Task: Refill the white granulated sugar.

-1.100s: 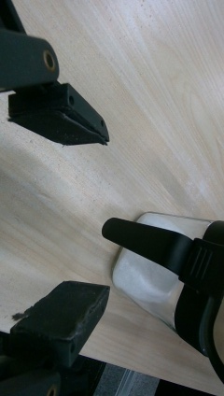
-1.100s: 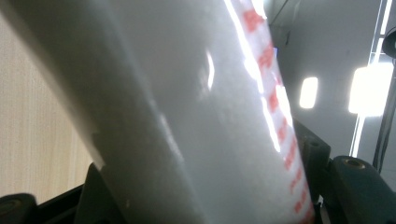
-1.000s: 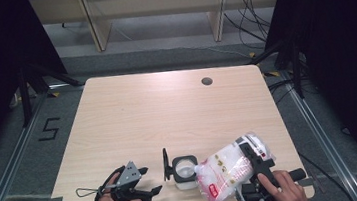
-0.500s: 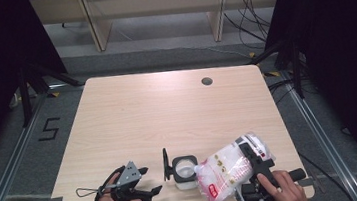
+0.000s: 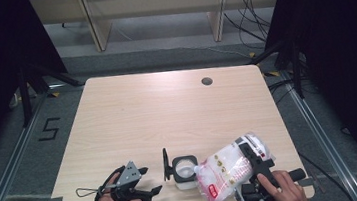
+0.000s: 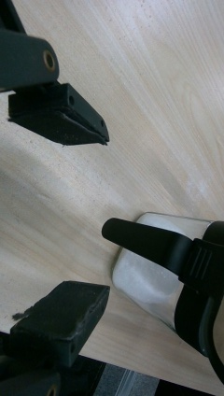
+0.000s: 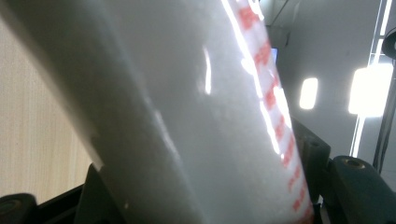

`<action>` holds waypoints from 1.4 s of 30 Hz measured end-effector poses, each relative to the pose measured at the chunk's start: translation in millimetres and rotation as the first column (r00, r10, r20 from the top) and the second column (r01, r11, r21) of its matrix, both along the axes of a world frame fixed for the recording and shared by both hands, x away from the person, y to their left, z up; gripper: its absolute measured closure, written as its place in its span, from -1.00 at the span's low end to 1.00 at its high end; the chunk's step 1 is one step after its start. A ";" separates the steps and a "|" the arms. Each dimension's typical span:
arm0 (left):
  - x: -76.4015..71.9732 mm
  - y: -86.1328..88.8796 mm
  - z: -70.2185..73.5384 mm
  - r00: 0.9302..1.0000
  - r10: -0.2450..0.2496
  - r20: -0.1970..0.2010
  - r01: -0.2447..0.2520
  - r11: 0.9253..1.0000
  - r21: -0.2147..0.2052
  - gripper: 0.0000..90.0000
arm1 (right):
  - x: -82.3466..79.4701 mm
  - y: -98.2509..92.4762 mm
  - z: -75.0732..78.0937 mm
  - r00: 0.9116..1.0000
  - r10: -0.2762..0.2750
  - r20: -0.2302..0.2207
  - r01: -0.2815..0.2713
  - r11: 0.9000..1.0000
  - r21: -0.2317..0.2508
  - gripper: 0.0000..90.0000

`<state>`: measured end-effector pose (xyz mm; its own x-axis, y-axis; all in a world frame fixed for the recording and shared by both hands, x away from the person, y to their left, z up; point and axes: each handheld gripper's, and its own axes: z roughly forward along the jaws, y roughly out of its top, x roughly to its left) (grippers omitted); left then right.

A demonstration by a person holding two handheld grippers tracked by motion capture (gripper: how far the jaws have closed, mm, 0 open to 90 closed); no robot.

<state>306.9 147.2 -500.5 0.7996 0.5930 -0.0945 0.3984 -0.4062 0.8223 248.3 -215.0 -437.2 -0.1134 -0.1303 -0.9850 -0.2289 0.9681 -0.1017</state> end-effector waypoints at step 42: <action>0.3 0.2 0.0 1.000 -0.002 0.004 0.002 1.000 0.003 -0.52 | -2.5 2.0 2.0 1.000 -0.003 0.006 0.003 1.000 -0.006 -0.09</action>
<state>307.2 147.4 -500.4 0.8011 0.5918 -0.0900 0.3946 -0.4090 0.8228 245.7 -213.1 -435.2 -0.1078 -0.1359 -0.9848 -0.2253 0.9682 -0.1089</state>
